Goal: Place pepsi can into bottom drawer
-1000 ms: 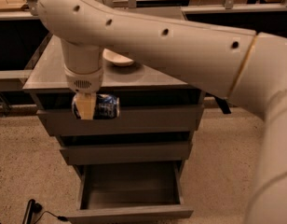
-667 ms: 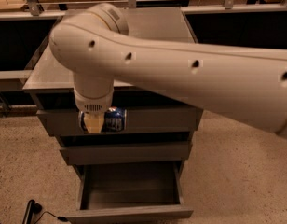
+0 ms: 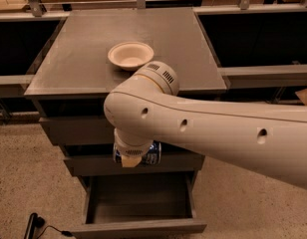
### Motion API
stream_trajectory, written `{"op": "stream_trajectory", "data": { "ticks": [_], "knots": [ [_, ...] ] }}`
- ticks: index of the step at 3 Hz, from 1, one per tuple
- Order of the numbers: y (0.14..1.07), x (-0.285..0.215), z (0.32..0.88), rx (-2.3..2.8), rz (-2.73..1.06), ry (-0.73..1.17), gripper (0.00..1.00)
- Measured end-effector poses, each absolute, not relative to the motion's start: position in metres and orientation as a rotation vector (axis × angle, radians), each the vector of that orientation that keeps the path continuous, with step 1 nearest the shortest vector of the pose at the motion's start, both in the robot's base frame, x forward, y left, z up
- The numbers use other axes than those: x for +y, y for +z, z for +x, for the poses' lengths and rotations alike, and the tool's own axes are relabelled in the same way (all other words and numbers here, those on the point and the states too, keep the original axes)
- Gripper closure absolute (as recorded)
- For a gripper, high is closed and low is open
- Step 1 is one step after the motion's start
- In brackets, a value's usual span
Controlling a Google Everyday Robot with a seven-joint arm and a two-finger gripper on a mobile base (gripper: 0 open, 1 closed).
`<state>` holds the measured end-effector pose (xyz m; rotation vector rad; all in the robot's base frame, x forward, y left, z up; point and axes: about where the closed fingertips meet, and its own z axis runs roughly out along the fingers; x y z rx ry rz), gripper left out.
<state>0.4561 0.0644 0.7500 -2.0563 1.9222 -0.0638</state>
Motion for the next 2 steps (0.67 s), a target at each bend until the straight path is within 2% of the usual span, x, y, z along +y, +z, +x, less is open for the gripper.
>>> {"op": "stream_trajectory", "data": {
  "ticks": [1, 2],
  "knots": [
    [0.731, 0.052, 0.462, 1.95, -1.992, -0.025, 1.0],
    [0.673, 0.014, 0.442, 1.972, -1.934, 0.052, 1.0]
  ]
}}
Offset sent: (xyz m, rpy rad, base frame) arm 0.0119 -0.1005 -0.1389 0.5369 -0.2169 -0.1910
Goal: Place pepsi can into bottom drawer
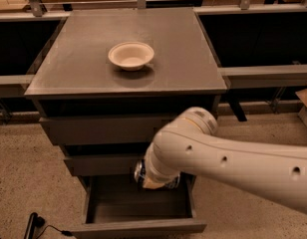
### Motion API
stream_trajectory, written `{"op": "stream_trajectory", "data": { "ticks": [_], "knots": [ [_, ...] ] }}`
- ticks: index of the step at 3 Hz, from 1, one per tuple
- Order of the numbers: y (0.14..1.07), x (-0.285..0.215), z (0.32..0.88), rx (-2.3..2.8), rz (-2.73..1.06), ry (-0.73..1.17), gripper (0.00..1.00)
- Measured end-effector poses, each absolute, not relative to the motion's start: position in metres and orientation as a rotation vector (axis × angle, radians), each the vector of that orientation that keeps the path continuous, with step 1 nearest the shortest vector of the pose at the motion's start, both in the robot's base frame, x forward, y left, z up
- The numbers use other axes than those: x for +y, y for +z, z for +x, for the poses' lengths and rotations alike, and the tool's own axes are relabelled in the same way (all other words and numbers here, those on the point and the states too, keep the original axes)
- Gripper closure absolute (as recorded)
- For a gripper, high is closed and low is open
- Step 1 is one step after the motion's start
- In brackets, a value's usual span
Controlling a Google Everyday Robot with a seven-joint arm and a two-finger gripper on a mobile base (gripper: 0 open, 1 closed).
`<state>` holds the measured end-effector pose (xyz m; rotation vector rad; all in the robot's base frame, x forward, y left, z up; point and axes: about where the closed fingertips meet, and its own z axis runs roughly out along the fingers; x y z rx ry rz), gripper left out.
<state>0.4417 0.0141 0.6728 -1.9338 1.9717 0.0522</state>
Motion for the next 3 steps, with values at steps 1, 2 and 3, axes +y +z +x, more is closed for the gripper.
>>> {"op": "stream_trajectory", "data": {
  "ticks": [1, 2, 3],
  "knots": [
    [0.595, -0.033, 0.408, 1.964, -1.9, 0.135, 1.0],
    [0.589, -0.051, 0.415, 1.974, -1.774, 0.139, 1.0],
    [0.591, -0.051, 0.415, 1.974, -1.774, 0.135, 1.0]
  ]
}}
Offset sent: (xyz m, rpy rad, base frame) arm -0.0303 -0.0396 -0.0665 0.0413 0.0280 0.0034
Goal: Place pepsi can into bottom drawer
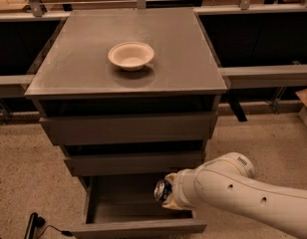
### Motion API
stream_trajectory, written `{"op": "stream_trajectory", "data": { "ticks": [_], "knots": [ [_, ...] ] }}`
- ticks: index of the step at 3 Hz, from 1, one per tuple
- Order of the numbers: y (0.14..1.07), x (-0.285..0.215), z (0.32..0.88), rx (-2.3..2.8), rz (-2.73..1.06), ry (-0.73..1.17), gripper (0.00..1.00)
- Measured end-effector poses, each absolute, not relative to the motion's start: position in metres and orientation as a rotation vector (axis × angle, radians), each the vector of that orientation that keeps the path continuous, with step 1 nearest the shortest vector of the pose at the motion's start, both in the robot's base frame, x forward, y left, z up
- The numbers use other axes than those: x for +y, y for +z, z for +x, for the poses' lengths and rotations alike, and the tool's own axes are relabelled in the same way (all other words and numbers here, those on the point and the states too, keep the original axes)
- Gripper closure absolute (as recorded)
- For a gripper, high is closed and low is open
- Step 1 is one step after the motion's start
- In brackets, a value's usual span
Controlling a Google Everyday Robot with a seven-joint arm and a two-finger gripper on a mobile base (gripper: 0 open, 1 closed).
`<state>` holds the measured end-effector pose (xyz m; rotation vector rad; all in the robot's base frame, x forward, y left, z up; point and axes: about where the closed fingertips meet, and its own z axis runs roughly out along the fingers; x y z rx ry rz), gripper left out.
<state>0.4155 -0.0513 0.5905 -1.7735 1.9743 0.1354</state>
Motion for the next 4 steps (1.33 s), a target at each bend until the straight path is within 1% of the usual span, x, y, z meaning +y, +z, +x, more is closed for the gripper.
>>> {"op": "stream_trajectory", "data": {
  "ticks": [1, 2, 3, 4],
  "knots": [
    [0.578, -0.046, 0.429, 1.928, -1.764, 0.178, 1.0],
    [0.563, -0.024, 0.487, 1.77, -1.743, 0.241, 1.0],
    [0.558, -0.007, 0.528, 1.605, -1.66, 0.288, 1.0],
    [0.536, 0.004, 0.528, 1.536, -1.661, 0.329, 1.0]
  ]
}}
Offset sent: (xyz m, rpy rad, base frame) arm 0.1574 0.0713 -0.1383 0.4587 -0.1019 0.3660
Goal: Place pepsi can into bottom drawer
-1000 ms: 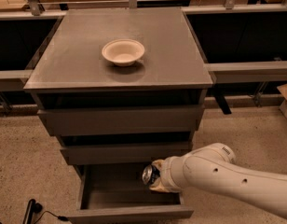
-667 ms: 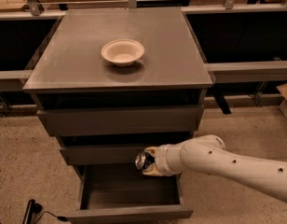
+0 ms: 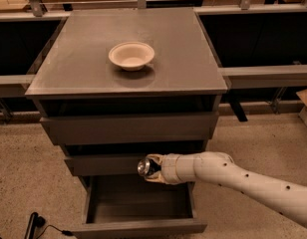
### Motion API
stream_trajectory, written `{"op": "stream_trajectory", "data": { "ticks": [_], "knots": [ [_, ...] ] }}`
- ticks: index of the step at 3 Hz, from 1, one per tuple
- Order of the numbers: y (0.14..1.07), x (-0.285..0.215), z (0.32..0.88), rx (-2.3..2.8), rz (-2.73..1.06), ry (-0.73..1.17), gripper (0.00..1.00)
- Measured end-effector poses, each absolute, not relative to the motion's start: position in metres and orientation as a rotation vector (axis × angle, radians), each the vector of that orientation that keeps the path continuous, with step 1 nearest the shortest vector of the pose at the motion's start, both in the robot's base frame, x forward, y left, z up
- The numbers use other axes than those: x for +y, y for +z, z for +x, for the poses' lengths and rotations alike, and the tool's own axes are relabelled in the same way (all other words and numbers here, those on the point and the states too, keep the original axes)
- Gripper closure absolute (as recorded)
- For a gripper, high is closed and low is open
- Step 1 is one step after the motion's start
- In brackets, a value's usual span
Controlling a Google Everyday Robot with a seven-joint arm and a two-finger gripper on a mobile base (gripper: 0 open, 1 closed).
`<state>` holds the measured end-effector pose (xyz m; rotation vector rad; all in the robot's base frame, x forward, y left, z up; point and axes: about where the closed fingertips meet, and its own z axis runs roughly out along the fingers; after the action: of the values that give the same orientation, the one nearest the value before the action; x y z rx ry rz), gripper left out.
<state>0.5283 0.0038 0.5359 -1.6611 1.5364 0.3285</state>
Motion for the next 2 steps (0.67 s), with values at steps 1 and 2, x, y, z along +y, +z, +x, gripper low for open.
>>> {"op": "stream_trajectory", "data": {
  "ticks": [1, 2],
  "knots": [
    [0.506, 0.022, 0.523, 1.535, -1.668, 0.479, 1.0],
    [0.41, 0.036, 0.512, 1.621, -1.638, 0.71, 1.0]
  ]
}}
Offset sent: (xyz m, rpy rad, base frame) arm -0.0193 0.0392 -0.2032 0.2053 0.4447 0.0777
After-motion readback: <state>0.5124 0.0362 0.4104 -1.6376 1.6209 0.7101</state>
